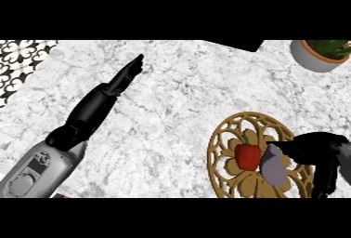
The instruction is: Pick the eggplant from the placemat and place it in the plate
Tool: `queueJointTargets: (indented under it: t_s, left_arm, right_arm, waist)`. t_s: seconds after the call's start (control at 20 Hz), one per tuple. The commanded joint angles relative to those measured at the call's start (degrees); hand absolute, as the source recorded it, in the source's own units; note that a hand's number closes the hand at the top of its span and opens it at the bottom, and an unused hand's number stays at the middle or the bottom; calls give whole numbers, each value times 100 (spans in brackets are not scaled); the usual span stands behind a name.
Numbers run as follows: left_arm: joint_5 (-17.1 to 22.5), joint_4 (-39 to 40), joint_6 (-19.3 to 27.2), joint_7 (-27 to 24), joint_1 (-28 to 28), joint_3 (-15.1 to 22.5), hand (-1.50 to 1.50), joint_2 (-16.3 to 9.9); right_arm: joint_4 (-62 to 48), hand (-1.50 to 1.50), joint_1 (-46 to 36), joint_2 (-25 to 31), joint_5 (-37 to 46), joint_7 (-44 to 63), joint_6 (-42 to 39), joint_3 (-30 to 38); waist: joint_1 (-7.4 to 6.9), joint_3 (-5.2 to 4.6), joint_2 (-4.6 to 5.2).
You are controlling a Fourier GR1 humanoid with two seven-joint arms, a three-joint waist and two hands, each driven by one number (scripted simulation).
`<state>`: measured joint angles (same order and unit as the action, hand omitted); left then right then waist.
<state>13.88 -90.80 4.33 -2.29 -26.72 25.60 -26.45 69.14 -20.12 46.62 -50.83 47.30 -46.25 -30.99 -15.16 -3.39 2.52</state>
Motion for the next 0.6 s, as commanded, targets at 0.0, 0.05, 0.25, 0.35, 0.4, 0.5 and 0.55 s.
queueJointTargets:
  t_s: [0.0, 0.05, 0.25, 0.35, 0.4, 0.5, 0.55]
  left_arm:
    - [31, -6, -55, -14, -71, 34, 0, 76]
    - [-6, 71, -54, -51, -56, -34, 0, -12]
    - [-14, 49, -54, -7, -56, 31, 0, 48]
    - [17, 60, -76, -8, -151, -10, 0, 71]
    - [-22, 140, -68, -104, -62, -1, 0, 61]
    - [-17, 131, -101, -61, -37, 16, 0, 29]
    - [-13, 116, -136, -99, -37, -26, 0, -32]
  right_arm:
    - [-821, -150, 120, -192, -227, 972, -298, -751]
    - [-882, -150, 113, -50, -302, 1000, -373, -807]
    - [-1068, -150, 5, 40, -609, 1054, -380, -1096]
    - [-1164, -150, -110, -4, -856, 968, -433, -1153]
    - [-1159, -150, -145, -14, -911, 1027, -422, -1268]
    - [-1259, -150, -124, -9, -1114, 1010, -466, -1401]
    - [-1291, -150, -179, 2, -1169, 1002, -550, -1458]
  waist:
    - [-13, 311, 284]
    - [19, 306, 279]
    - [11, 310, 252]
    - [14, 321, 275]
    - [-8, 305, 290]
    - [31, 314, 262]
    - [-7, 318, 255]
